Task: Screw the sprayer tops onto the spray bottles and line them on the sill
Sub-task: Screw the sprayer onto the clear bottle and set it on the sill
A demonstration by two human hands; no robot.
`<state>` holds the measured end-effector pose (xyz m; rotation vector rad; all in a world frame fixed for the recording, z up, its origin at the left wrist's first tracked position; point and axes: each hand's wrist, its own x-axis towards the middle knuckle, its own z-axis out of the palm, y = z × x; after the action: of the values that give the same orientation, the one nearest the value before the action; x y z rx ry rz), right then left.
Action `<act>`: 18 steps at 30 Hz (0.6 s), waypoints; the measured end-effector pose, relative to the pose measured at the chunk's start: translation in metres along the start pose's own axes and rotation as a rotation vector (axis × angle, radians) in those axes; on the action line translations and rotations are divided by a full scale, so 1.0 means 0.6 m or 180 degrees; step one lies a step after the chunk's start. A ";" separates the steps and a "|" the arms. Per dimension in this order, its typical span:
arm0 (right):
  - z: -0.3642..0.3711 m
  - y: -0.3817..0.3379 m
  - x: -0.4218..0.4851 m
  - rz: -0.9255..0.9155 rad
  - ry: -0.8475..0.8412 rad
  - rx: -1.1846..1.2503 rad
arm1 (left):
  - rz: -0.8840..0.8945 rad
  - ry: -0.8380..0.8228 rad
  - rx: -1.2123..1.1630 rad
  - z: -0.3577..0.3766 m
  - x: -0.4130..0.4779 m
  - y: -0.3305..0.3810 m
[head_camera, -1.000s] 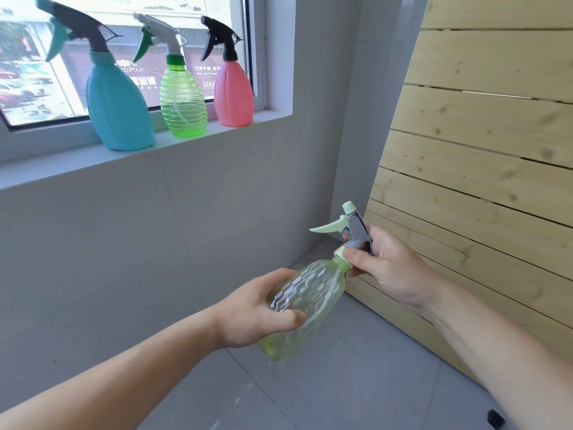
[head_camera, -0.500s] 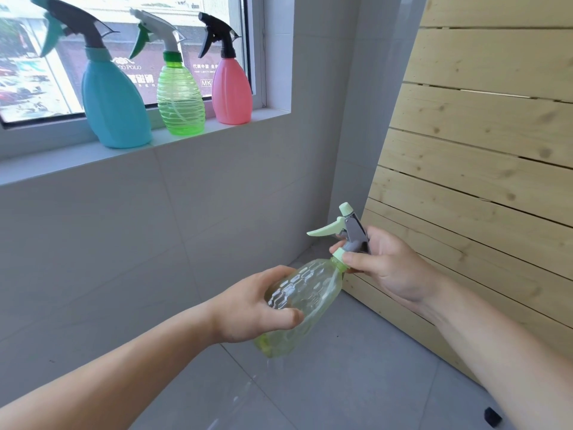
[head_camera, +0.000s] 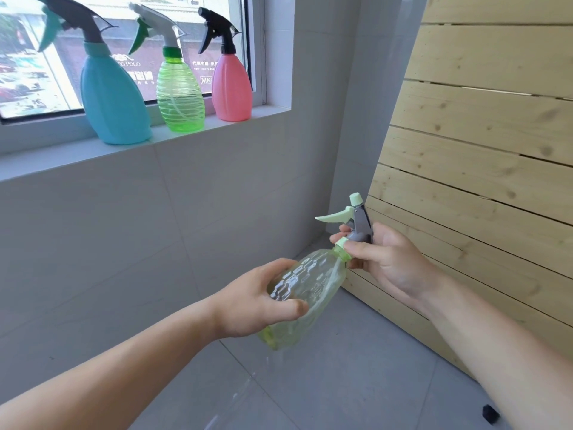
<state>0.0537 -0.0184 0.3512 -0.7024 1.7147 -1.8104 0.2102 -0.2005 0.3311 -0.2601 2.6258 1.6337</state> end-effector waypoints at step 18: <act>0.012 0.003 0.001 -0.0151 0.0294 -0.0534 | -0.0020 0.0047 0.0129 0.004 0.000 -0.002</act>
<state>0.0585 -0.0238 0.3499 -0.7437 1.9434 -1.7696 0.2101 -0.1986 0.3290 -0.2796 2.6627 1.5808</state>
